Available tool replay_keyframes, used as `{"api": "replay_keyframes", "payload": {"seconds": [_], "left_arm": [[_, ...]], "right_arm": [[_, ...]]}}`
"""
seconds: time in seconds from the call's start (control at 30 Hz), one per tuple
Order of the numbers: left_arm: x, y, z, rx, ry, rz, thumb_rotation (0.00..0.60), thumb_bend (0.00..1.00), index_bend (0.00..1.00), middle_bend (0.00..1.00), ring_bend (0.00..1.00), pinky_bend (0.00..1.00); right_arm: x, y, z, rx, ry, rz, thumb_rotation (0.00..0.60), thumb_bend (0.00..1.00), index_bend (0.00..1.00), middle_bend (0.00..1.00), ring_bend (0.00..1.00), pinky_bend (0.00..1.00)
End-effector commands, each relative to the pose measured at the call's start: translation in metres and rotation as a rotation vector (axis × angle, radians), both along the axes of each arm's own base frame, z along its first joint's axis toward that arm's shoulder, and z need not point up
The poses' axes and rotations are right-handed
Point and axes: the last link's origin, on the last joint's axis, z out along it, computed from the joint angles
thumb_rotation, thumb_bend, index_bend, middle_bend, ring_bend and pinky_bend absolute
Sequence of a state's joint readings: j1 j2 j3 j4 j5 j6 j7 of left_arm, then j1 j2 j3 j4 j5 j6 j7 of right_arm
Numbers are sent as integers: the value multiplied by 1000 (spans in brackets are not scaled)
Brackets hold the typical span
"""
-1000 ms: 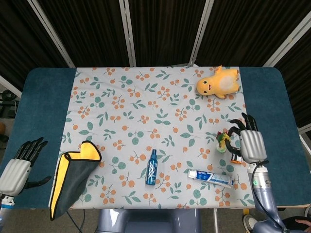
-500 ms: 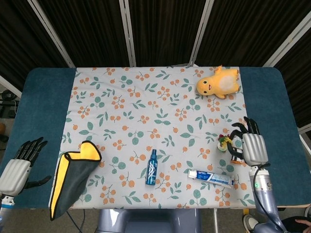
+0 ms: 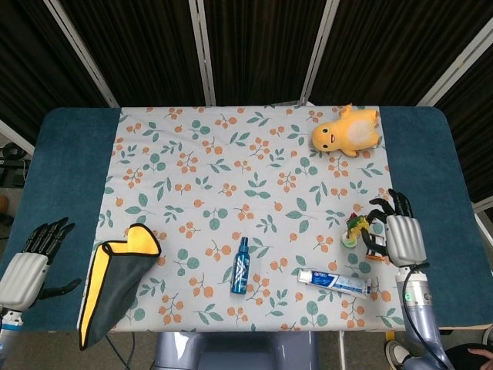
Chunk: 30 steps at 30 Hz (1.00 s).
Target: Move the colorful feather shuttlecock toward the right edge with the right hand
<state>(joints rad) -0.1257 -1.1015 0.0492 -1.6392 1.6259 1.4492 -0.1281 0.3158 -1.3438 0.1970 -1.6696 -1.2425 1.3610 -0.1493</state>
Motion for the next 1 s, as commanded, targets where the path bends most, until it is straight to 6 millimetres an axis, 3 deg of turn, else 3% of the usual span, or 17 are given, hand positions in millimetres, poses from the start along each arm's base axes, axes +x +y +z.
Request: {"api": "replay_keyframes", "payload": {"seconds": [0.03,0.3,0.47,0.7,1.0], "left_arm": [[0,0,0,1,-1,1,600,191,0,0,0,0],[0,0,1,2,-2,1,599,190,0,0,0,0],[0,0,1,3,0,1,599,191,0,0,0,0],[0,0,1,6,3,5,597,191,0,0,0,0],[0,-1,1,9,7,0,598,191,0,0,0,0]], "right_arm": [[-1,1,4,-9,-4,1,600,358,557,221,0,0],[-7,9,15,-29,14,-8,600,343,374,145,0,0],[-14,18,20,-14,32,-33,600,308,178,31,0,0],[-27,33,35,-23,43,-79,600,284,121,0,0,0],[-34,64,72,-70,86,-57,600,253,85,0,0,0]]}}
